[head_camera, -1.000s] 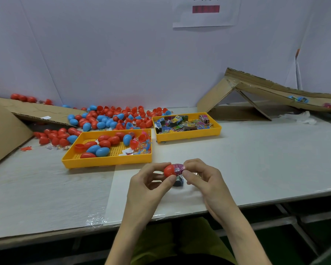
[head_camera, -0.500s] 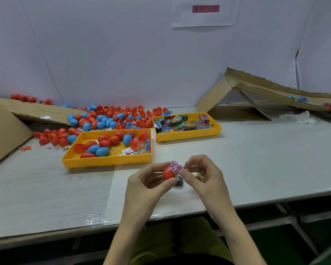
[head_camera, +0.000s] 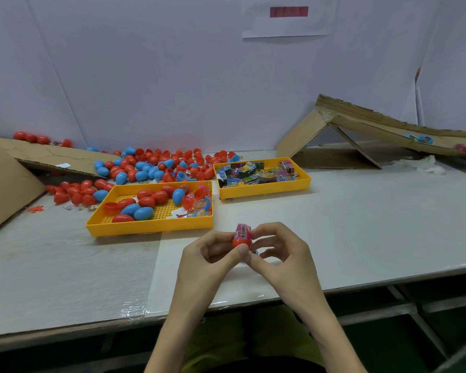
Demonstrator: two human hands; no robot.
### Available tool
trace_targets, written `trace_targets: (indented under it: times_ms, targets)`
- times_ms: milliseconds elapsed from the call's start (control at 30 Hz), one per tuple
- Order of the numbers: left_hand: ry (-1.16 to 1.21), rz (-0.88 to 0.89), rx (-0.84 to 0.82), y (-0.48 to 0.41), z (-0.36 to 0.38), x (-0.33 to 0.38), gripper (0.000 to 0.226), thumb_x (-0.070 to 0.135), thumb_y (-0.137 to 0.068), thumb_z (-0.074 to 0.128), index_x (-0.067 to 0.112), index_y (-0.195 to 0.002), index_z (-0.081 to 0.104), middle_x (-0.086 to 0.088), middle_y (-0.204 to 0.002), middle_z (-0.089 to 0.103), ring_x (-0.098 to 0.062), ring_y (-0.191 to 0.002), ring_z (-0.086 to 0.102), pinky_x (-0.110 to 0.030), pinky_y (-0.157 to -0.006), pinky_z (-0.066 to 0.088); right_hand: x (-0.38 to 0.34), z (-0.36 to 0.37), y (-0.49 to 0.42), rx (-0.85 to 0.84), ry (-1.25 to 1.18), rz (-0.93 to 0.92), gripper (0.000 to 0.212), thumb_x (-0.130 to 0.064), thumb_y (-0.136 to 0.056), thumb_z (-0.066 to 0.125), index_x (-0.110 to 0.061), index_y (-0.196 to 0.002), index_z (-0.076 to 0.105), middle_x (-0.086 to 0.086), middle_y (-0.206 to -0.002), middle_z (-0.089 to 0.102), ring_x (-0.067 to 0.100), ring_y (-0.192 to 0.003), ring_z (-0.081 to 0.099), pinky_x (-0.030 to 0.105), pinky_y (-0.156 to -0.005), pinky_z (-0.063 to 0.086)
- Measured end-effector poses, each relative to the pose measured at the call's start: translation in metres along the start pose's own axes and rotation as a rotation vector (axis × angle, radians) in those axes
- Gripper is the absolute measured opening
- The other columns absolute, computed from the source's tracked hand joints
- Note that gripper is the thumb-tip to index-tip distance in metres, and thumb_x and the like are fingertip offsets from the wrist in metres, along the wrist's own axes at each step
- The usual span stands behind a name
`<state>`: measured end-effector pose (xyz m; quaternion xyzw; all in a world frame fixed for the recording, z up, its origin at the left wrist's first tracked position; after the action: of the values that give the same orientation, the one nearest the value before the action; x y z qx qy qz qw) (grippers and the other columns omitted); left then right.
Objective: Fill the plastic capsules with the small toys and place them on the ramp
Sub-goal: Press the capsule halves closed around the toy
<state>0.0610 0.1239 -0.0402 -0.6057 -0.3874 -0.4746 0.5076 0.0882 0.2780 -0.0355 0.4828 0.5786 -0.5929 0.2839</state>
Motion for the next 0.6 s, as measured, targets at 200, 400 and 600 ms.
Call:
trace_targets:
  times_ms: [200, 400, 600]
  targets:
    - [-0.005, -0.02, -0.001, -0.0015, 0.001, -0.003, 0.032, 0.037, -0.074, 0.077, 0.019, -0.1, 0.073, 0.005, -0.091, 0.079, -0.01, -0.089, 0.075, -0.014, -0.076, 0.054, -0.0023, -0.0025, 0.0027, 0.039, 0.045, -0.084, 0.025, -0.025, -0.078, 0.083, -0.031, -0.101, 0.074, -0.017, -0.101, 0.071, 0.01, -0.095, 0.07, 0.019, -0.075, 0.056]
    - [-0.044, -0.016, -0.052, -0.0024, 0.005, -0.0047, 0.032, 0.036, -0.079, 0.072, 0.019, -0.106, 0.075, 0.006, -0.095, 0.078, -0.01, -0.092, 0.074, -0.021, -0.084, 0.057, -0.0056, -0.0056, 0.0077, 0.1, 0.141, -0.176, 0.024, -0.016, -0.078, 0.083, -0.027, -0.099, 0.078, -0.018, -0.1, 0.069, 0.009, -0.099, 0.067, 0.018, -0.075, 0.055]
    - [0.005, -0.048, -0.048, -0.0041, 0.0031, -0.0075, 0.032, 0.037, -0.08, 0.069, 0.021, -0.108, 0.074, 0.004, -0.094, 0.079, -0.011, -0.091, 0.074, -0.018, -0.079, 0.056, -0.0093, -0.0035, 0.008, 0.119, 0.157, -0.171, 0.037, -0.023, -0.08, 0.082, -0.031, -0.114, 0.071, -0.021, -0.108, 0.069, 0.005, -0.097, 0.067, 0.014, -0.077, 0.053]
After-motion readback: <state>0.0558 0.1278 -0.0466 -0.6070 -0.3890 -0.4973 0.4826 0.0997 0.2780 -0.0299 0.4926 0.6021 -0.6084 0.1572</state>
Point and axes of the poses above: each hand's wrist, its own y-axis away from the middle knuckle, its own z-axis out of the palm, x = y × z, the point moved 8 cm from there along -y, towards the middle knuckle
